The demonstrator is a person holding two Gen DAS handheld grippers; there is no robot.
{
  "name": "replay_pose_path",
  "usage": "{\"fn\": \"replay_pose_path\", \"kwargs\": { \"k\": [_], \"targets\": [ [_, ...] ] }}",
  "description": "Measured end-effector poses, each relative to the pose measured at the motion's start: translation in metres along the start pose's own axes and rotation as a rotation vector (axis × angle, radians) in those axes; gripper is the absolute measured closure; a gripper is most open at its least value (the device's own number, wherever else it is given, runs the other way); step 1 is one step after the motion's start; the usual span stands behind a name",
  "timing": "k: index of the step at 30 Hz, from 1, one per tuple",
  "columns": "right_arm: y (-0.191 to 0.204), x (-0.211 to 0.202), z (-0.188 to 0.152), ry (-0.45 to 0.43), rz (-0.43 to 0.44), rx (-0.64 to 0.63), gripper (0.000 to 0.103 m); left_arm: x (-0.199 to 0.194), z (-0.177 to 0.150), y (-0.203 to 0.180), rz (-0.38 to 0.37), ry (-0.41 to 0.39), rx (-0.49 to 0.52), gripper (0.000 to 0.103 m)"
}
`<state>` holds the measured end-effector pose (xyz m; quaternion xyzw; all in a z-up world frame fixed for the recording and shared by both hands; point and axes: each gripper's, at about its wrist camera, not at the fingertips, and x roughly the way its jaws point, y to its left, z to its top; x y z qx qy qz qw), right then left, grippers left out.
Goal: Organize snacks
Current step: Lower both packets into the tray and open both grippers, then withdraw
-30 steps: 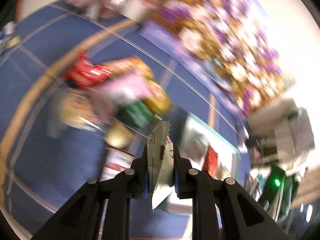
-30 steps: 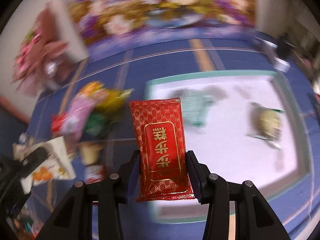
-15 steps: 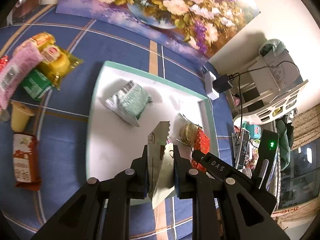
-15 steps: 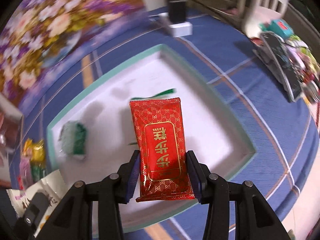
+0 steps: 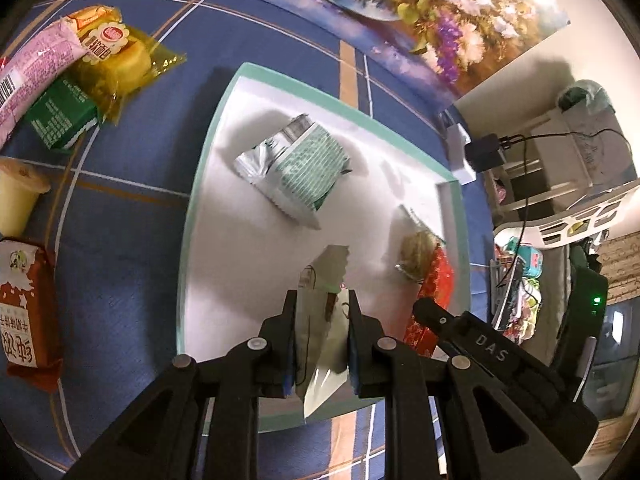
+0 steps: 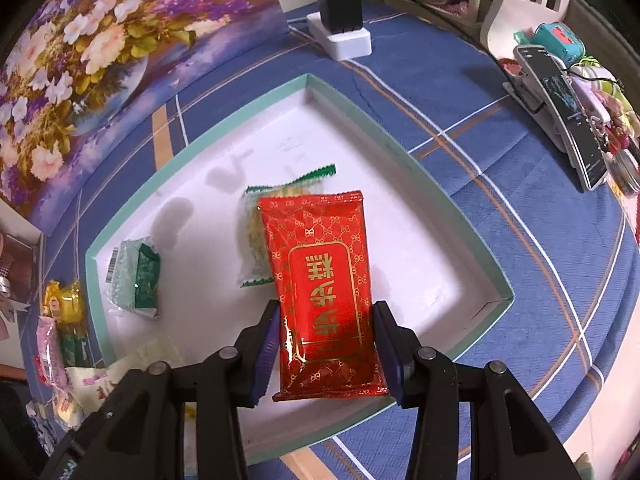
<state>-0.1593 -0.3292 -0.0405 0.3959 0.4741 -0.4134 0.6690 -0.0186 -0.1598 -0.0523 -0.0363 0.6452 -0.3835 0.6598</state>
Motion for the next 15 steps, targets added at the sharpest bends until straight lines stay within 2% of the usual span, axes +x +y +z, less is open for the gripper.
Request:
{"fn": "replay_pose_path", "kwargs": {
  "k": [4, 7, 10, 13, 15],
  "targets": [
    [0.003, 0.001, -0.003, 0.012, 0.003, -0.001, 0.055, -0.001, 0.0, -0.001, 0.027, 0.0, 0.009, 0.079],
    [0.005, 0.0, -0.006, 0.019, 0.008, -0.005, 0.054, -0.004, 0.0, -0.002, 0.045, -0.006, 0.017, 0.06],
    [0.008, -0.002, -0.007, 0.017, 0.011, -0.014, 0.053, -0.009, 0.001, -0.006, 0.052, -0.022, 0.031, 0.056],
    [0.01, -0.007, -0.006, 0.007, 0.021, -0.022, 0.049, -0.015, 0.002, -0.008, 0.057, -0.04, 0.039, 0.044],
    [0.011, -0.011, -0.006, 0.0, 0.03, -0.026, 0.041, -0.021, 0.003, -0.011, 0.074, -0.06, 0.048, 0.043]
  ]
}}
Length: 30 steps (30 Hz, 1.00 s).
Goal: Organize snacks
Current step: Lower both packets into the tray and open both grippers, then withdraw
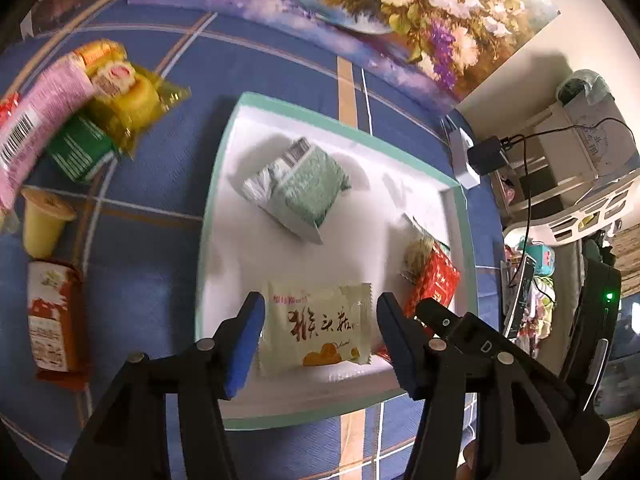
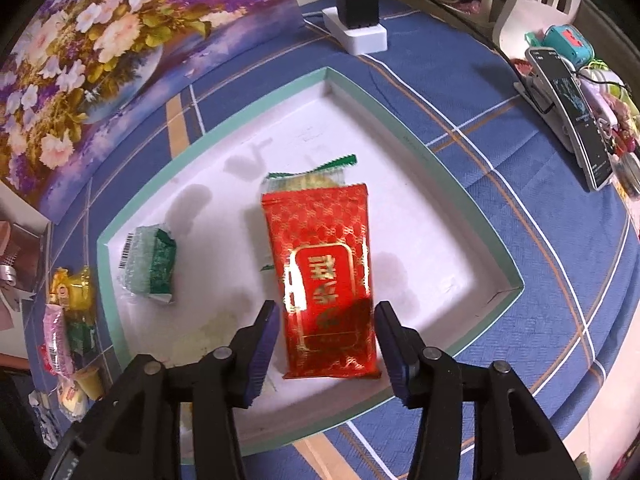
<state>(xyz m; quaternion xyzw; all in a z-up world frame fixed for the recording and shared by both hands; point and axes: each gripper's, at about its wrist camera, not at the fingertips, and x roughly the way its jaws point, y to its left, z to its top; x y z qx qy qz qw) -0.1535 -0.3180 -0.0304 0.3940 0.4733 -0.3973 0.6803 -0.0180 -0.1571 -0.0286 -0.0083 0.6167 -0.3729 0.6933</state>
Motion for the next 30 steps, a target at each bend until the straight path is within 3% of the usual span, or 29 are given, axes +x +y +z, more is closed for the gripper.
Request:
{"fn": "replay_pose_path", "kwargs": {
  "k": [2, 6, 8, 11, 14, 16, 19, 22, 30],
  "targets": [
    [0.001, -0.002, 0.001, -0.005, 0.006, -0.009, 0.037, -0.006, 0.001, -0.001, 0.02, -0.02, 0.005, 0.031],
    [0.006, -0.002, 0.0, -0.006, 0.026, -0.028, 0.029, -0.022, 0.004, 0.001, 0.141, -0.09, 0.024, 0.026],
    [0.01, 0.0, 0.0, -0.006, 0.029, -0.04, 0.027, -0.027, 0.006, 0.005, 0.231, -0.12, 0.027, 0.02],
    [0.015, 0.0, -0.001, -0.01, 0.039, -0.059, 0.019, -0.033, 0.009, 0.016, 0.409, -0.155, 0.028, 0.02],
    [0.018, -0.002, -0.003, -0.022, 0.046, -0.075, 0.014, -0.039, 0.013, 0.032, 0.506, -0.171, 0.0, 0.02],
    [0.022, -0.002, -0.005, -0.03, 0.056, -0.087, 0.006, -0.046, 0.015, 0.042, 0.541, -0.185, -0.019, 0.018],
    [0.03, -0.003, -0.007, -0.045, 0.076, -0.116, 0.0, -0.059, 0.017, 0.055, 0.592, -0.225, -0.042, 0.005],
    [0.038, -0.006, -0.011, -0.062, 0.099, -0.147, 0.0, -0.072, 0.022, 0.063, 0.649, -0.263, -0.067, 0.005],
    [0.066, -0.019, -0.02, -0.105, 0.157, -0.245, 0.0, -0.098, 0.025, 0.082, 0.714, -0.299, -0.136, 0.005]
  ]
}}
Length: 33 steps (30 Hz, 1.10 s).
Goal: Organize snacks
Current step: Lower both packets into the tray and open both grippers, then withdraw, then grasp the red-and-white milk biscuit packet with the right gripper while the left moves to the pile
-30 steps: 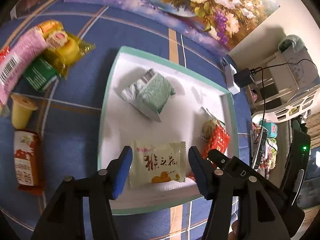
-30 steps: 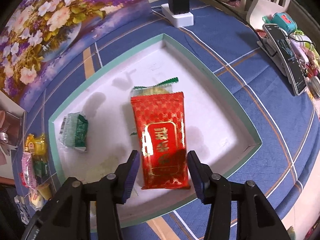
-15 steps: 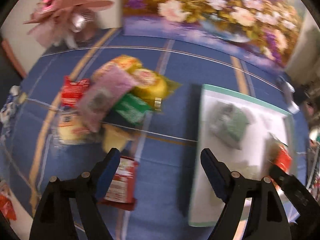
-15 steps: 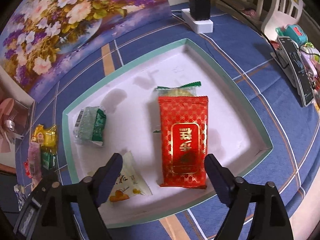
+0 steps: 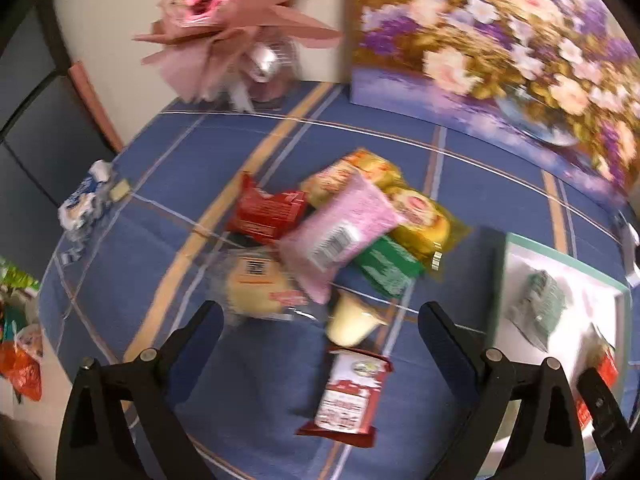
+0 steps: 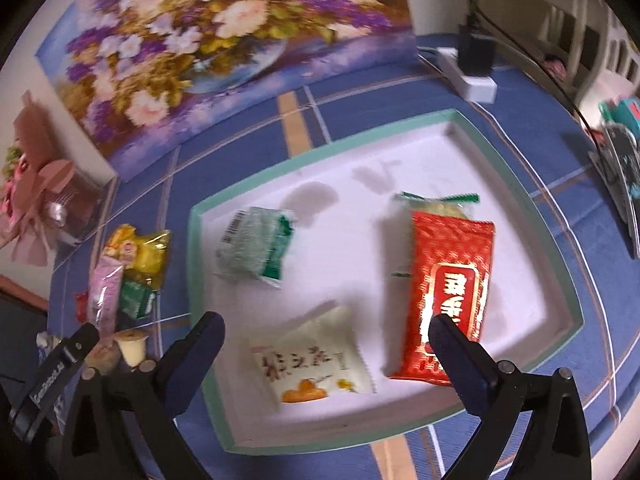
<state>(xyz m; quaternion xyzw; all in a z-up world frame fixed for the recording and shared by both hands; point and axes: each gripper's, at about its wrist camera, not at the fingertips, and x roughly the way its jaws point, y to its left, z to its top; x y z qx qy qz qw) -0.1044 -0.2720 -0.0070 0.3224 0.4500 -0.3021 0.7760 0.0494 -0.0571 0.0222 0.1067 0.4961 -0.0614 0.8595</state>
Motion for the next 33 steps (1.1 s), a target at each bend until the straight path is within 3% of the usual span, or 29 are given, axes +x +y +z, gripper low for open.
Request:
{"fn": "replay_pose_path", "kwargs": {
  "k": [8, 12, 21, 33],
  "targets": [
    [0.032, -0.015, -0.006, -0.065, 0.069, -0.085, 0.0, 0.002, 0.005, 0.038, 0.016, 0.028, -0.088, 0.005],
    [0.049, -0.015, -0.01, -0.063, 0.119, -0.118, 0.0, 0.0, 0.006, 0.056, 0.073, 0.019, -0.088, 0.005],
    [0.104, -0.003, -0.029, -0.008, 0.155, -0.212, 0.0, 0.012, 0.007, 0.108, 0.034, 0.075, -0.223, 0.005],
    [0.17, 0.036, -0.07, 0.115, 0.137, -0.353, 0.0, 0.063, -0.002, 0.111, 0.012, 0.258, -0.212, 0.005]
  ]
}}
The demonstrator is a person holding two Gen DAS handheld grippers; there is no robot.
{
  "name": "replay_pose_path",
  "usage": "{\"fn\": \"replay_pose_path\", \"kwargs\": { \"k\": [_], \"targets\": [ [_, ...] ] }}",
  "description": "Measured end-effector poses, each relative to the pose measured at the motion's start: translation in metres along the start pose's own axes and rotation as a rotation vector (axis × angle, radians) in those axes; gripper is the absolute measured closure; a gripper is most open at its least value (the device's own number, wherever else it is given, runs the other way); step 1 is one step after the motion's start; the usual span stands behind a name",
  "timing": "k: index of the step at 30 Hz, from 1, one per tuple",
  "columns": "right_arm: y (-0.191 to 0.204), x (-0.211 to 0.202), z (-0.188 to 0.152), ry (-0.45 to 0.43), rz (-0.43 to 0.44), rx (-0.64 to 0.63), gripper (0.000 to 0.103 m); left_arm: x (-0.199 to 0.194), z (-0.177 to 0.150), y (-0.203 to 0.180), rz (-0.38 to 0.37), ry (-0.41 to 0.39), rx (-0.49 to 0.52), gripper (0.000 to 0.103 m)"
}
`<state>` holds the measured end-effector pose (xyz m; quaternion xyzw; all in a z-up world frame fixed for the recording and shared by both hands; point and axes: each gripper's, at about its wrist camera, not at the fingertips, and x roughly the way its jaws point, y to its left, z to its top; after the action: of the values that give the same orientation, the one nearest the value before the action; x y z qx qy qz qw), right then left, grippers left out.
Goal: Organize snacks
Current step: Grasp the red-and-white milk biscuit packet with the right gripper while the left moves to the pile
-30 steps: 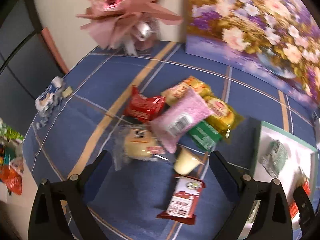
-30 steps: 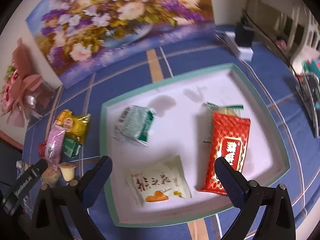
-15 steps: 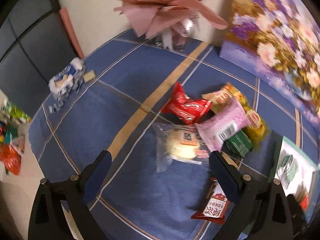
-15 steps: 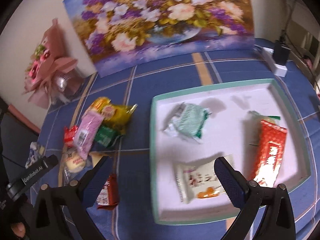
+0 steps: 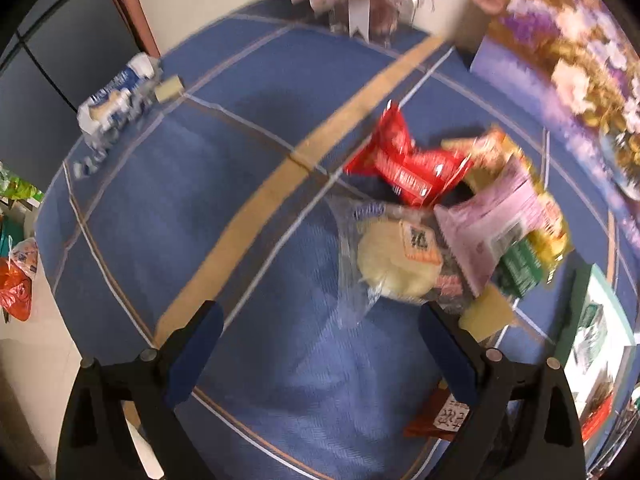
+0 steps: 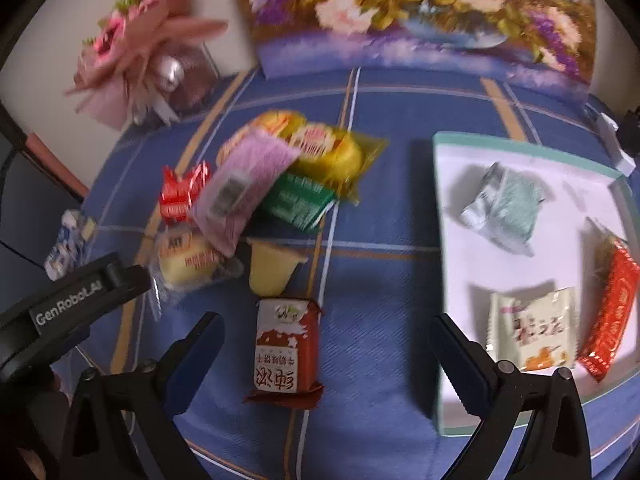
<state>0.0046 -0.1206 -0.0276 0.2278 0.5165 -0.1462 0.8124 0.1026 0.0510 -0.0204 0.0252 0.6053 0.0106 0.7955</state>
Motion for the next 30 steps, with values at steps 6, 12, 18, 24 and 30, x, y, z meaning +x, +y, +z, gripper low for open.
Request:
{"fn": "replay_pose_path", "kwargs": {
  "k": [6, 12, 18, 24, 30],
  "targets": [
    [0.005, 0.028, -0.008, 0.074, -0.03, -0.025, 0.0, 0.028, -0.002, 0.0, -0.012, 0.094, -0.031, 0.005],
    [0.004, 0.045, -0.014, 0.111, -0.049, -0.038, 0.001, 0.042, -0.003, 0.002, -0.016, 0.133, -0.045, 0.005],
    [0.009, 0.051, -0.023, 0.099, -0.099, -0.082, 0.003, 0.056, -0.008, 0.004, -0.033, 0.181, -0.055, 0.005],
    [0.015, 0.05, -0.026, 0.07, -0.134, -0.108, 0.015, 0.056, -0.008, 0.005, -0.074, 0.188, -0.067, 0.005],
    [0.002, 0.041, -0.024, 0.049, -0.135, -0.076, 0.036, 0.051, -0.011, 0.002, -0.084, 0.197, -0.082, 0.005]
  ]
}}
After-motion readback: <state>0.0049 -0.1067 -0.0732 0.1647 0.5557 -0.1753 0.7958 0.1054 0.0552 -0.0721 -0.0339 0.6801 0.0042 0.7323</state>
